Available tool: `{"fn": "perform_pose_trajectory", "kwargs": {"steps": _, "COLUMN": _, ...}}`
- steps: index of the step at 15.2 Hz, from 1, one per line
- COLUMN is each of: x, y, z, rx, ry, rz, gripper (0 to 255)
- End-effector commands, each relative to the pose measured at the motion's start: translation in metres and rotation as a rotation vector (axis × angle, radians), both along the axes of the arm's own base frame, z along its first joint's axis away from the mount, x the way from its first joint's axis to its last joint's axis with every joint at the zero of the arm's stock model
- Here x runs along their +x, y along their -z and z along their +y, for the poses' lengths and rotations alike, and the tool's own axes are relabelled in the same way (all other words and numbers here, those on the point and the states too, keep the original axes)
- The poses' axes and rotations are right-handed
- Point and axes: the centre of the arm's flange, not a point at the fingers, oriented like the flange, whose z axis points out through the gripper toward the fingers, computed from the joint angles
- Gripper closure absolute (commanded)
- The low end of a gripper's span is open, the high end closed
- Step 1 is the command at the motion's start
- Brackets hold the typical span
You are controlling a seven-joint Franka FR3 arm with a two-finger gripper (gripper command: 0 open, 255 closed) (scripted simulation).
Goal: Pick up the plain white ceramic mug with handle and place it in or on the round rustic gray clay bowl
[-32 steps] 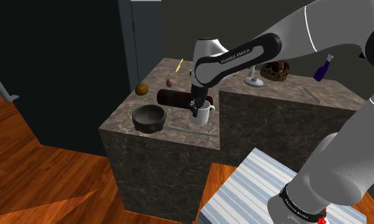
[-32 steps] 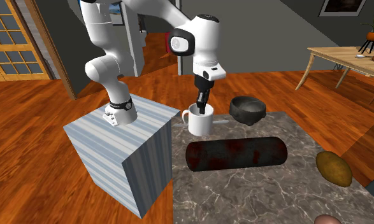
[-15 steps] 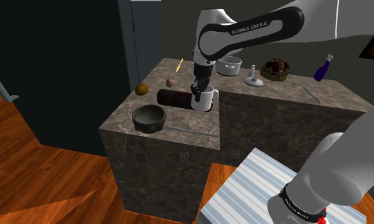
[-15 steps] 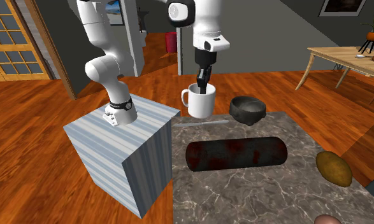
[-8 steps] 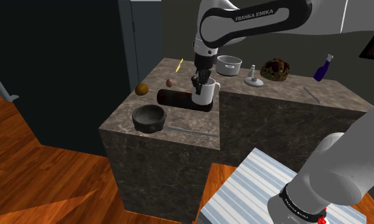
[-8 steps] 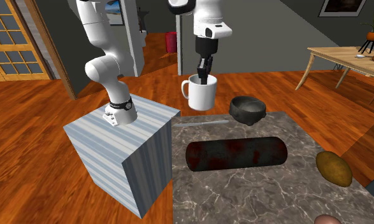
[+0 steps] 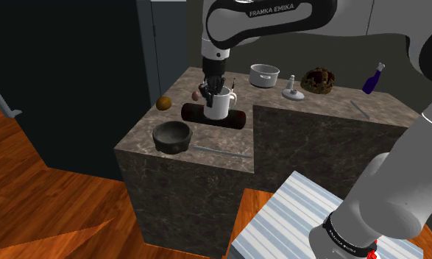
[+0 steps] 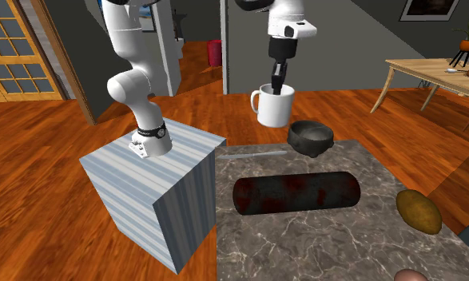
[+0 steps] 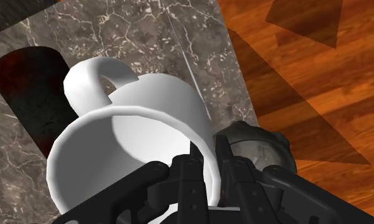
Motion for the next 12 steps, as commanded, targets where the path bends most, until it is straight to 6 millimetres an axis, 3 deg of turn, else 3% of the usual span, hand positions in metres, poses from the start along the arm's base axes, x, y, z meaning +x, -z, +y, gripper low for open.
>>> {"fn": "perform_pose_trajectory", "kwargs": {"steps": 1, "x": 0.017, "y": -0.004, "z": 0.022, "rx": 0.001, "ry": 0.001, "rz": -0.001, "gripper": 255}}
{"fn": "perform_pose_trajectory", "kwargs": {"steps": 11, "x": 0.091, "y": -0.017, "z": 0.136, "rx": 0.001, "ry": 0.001, "rz": -0.001, "gripper": 255}}
{"fn": "perform_pose_trajectory", "kwargs": {"steps": 12, "x": 0.091, "y": -0.012, "z": 0.136, "rx": 0.001, "ry": 0.001, "rz": -0.001, "gripper": 255}}
